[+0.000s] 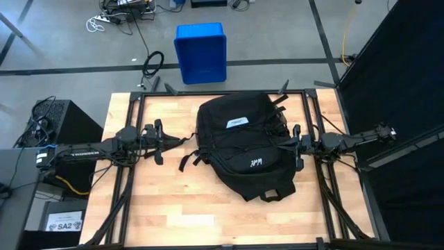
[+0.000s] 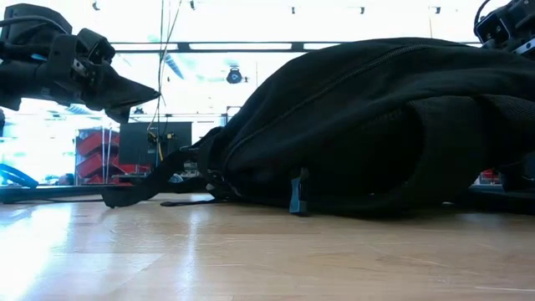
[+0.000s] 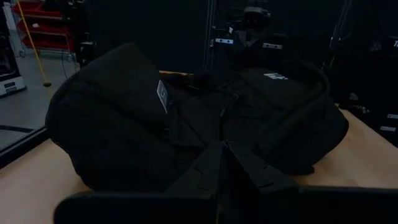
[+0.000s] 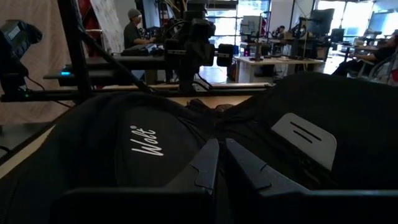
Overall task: Unpack backpack
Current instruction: Return to Home Position
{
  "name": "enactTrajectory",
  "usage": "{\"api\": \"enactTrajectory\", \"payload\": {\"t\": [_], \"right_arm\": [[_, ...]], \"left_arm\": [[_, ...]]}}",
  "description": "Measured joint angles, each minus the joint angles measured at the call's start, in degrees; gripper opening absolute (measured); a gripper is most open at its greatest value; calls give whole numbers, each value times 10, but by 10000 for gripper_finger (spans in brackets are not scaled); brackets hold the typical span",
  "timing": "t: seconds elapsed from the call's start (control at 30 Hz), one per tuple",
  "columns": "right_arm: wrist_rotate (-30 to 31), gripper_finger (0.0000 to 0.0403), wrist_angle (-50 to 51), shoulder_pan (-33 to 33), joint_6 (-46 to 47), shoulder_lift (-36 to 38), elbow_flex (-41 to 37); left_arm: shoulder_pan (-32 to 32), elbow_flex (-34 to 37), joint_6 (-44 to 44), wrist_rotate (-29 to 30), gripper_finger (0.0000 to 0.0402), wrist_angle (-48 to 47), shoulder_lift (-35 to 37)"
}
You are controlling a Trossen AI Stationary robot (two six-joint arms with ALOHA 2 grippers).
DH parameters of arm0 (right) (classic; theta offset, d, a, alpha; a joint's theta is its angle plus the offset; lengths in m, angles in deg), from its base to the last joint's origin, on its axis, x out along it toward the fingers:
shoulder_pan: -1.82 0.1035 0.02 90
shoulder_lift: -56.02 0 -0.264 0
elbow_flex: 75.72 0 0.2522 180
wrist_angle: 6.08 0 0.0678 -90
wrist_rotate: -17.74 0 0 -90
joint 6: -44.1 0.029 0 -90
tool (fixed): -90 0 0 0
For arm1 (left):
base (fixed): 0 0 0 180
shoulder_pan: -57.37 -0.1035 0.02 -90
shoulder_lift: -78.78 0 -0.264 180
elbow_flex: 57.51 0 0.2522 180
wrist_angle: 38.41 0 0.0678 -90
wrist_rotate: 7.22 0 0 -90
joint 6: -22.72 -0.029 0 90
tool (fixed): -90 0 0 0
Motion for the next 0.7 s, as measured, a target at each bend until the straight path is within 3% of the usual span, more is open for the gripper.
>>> {"api": "enactTrajectory", "payload": {"t": [0.7], "right_arm": [[-1, 8, -4, 0, 0, 0, 0]], "left_arm": [[0, 0, 0, 0, 0, 0, 0]]}}
